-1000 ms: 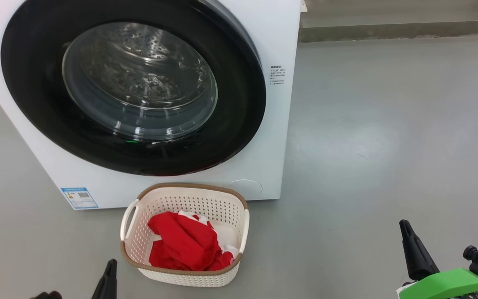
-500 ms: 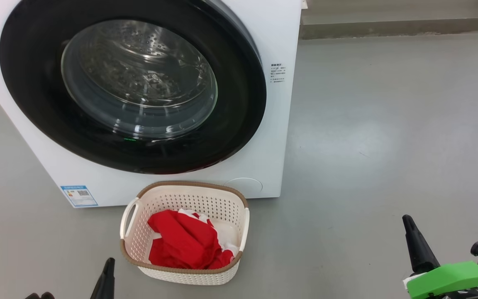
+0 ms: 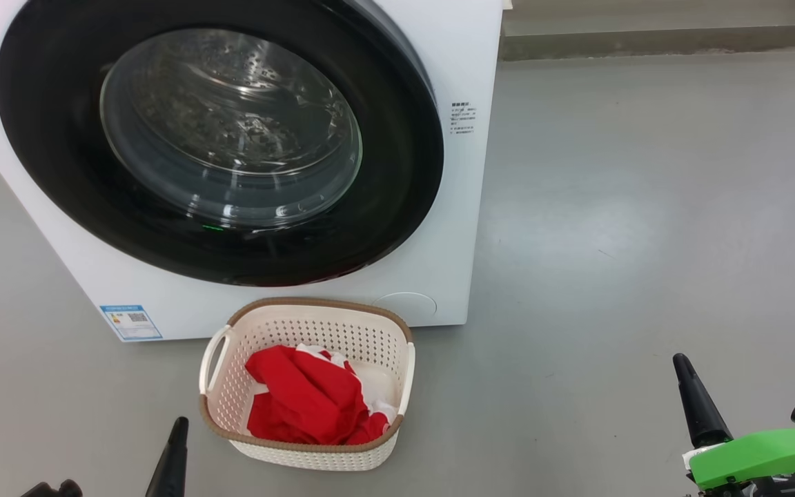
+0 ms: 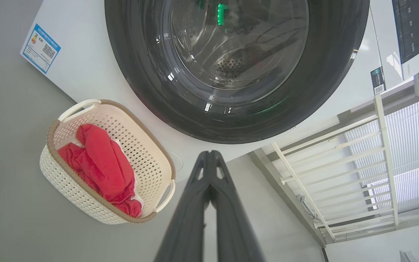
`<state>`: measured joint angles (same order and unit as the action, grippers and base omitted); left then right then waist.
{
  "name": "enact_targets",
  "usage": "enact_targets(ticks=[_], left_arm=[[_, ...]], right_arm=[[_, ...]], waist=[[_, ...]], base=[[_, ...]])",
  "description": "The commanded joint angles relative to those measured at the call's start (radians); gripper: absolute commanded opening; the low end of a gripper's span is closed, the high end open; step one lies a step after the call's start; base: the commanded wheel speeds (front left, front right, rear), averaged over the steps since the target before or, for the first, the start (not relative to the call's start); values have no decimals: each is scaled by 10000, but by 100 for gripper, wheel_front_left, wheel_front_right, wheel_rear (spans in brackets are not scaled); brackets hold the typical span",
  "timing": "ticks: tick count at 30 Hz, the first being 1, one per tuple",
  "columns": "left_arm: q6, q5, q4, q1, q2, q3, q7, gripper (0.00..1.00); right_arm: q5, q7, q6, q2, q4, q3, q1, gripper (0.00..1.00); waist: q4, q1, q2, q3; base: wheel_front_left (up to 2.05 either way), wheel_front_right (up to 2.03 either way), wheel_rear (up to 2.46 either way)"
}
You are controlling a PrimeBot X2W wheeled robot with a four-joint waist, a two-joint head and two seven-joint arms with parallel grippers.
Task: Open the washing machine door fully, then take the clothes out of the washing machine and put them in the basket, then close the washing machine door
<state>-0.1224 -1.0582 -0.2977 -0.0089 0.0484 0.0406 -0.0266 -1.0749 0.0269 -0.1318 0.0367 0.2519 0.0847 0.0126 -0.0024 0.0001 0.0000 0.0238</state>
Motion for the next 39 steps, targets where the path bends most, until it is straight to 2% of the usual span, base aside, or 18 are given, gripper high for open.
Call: enact_targets(ticks=[1, 39], left_arm=[[-36, -344, 305, -505, 80, 295, 95, 0], [-74, -4523, 449, -940, 30, 664, 1162, 0]], right_arm=[[-336, -63, -3, 132, -229, -63, -600, 0], [-4389, -1156, 9, 137, -69, 234, -1130, 0]], waist=[[1, -1, 0, -8], [20, -1, 0, -206]], base=[[0, 0, 0], [0, 0, 0]])
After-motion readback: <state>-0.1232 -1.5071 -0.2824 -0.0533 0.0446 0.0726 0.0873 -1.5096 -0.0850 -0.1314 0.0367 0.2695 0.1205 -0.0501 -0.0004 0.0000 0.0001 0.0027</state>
